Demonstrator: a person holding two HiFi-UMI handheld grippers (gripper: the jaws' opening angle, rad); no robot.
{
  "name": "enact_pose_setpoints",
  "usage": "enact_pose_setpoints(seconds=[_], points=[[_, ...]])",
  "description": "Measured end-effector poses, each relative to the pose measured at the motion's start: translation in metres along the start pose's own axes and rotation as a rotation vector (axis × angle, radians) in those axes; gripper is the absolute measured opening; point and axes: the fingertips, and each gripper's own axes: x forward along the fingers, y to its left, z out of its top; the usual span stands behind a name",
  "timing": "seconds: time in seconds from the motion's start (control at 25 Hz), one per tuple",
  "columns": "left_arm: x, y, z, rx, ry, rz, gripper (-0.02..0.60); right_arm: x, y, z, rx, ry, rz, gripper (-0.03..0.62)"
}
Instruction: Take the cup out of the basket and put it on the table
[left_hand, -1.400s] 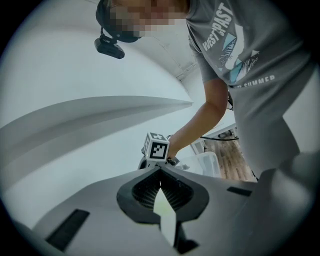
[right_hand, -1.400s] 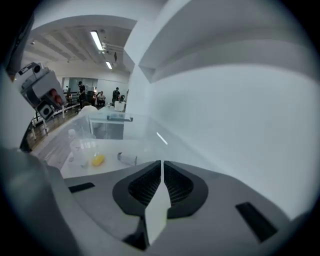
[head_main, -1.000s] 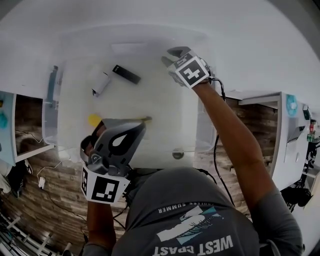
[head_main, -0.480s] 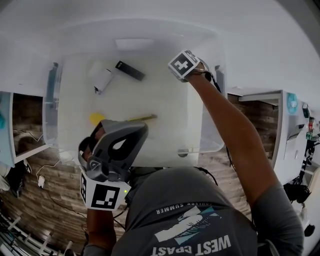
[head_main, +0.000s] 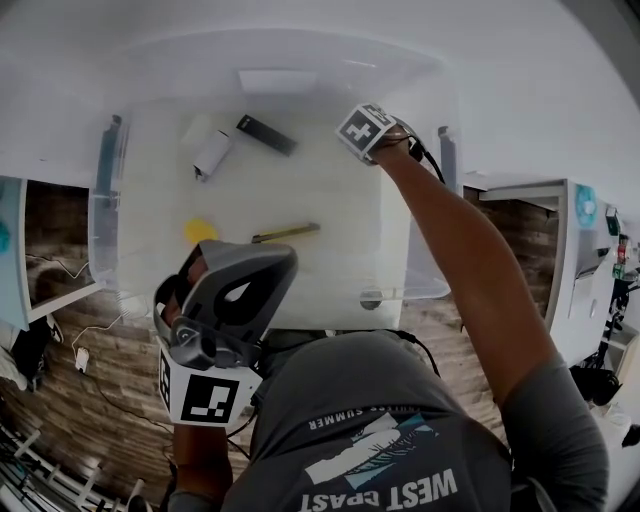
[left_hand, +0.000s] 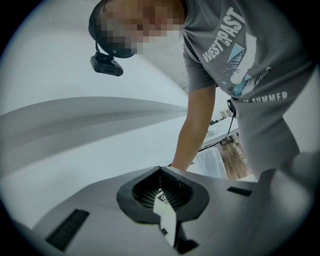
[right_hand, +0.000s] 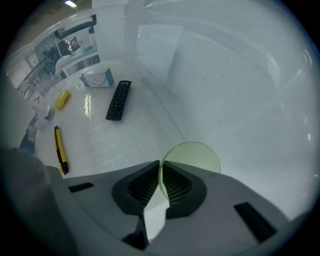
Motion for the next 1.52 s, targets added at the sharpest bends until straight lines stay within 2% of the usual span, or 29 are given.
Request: enact_pose_setpoints(seconds=[0.16, 0.32, 0.6, 0.96, 1.36, 1.52], points=[[-0.004, -0.006, 0.003, -0.003, -0.015, 0.016, 0.009, -0.015, 0.009, 0.003, -0.031, -0.051, -0.009, 0.028], [-0.003, -0.011, 0.013, 0.015, -0.018, 0.023, 0.009, -0.049, 0.023, 0.023, -0.074, -0.172, -0.014, 0.028], [-0.004, -0.031, 0.027, 0.042, 0.006, 0.036, 0.009, -0.144, 0.05, 0.045, -0.162, -0.403, -0.057, 0.028], [-0.005, -0.056, 0.048, 0.064, 0.018, 0.095, 0.009, -0.257, 0.096, 0.034, -0.279, -0.628, -0.075, 0.026], [-0.015, -0.085, 0.056, 0.087, 0.077, 0.119, 0.009, -0.324, 0.141, 0.007, -0.353, -0.761, -0.079, 0.028], [-0.017, -0.092, 0.061, 0.081, 0.072, 0.141, 0.009, -0.339, 0.152, -0.002, -0.371, -0.787, -0.079, 0.028]])
